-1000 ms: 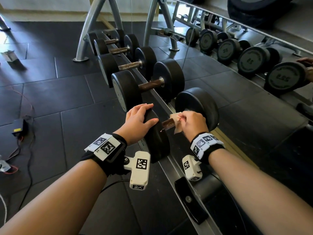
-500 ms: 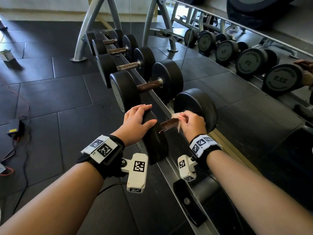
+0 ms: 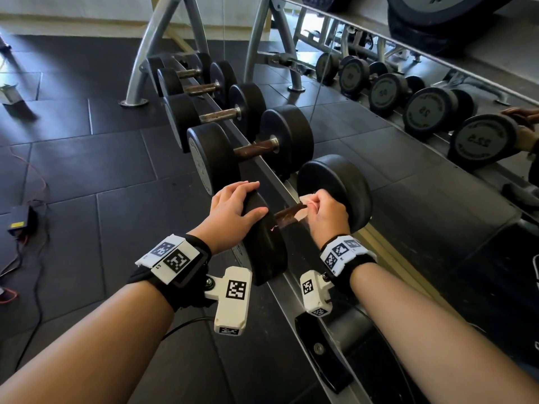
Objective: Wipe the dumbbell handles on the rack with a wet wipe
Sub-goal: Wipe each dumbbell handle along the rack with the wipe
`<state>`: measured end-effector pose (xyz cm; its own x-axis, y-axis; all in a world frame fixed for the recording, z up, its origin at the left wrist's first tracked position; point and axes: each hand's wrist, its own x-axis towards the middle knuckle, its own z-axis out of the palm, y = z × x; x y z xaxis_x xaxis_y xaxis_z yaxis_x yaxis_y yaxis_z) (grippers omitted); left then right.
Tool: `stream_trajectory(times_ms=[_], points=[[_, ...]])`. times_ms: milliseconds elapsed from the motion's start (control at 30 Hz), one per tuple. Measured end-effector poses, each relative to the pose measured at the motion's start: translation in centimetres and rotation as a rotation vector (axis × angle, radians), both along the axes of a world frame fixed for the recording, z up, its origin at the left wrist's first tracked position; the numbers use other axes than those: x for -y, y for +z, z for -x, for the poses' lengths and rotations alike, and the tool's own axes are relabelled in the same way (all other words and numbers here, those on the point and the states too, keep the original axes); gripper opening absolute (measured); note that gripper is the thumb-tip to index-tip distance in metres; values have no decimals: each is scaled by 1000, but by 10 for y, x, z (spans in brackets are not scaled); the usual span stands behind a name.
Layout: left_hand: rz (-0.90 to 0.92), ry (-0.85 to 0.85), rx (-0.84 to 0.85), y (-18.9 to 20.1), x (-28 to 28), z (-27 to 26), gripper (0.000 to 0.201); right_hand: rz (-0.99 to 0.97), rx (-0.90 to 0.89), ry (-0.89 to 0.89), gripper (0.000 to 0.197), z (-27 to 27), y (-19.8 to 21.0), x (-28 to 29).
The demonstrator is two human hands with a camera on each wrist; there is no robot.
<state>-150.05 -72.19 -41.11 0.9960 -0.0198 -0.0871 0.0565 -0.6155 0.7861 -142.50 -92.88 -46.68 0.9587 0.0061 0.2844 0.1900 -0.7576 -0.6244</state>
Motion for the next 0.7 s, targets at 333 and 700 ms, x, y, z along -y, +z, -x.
stream_trajectory(times_ms=[333,700], points=[[11,3,-2,0,0,1,60,-91,-62,211,8,10,-7,4],[5,1,9,-1,0,0,59,-213,-102,459,21,24,-19,-14]])
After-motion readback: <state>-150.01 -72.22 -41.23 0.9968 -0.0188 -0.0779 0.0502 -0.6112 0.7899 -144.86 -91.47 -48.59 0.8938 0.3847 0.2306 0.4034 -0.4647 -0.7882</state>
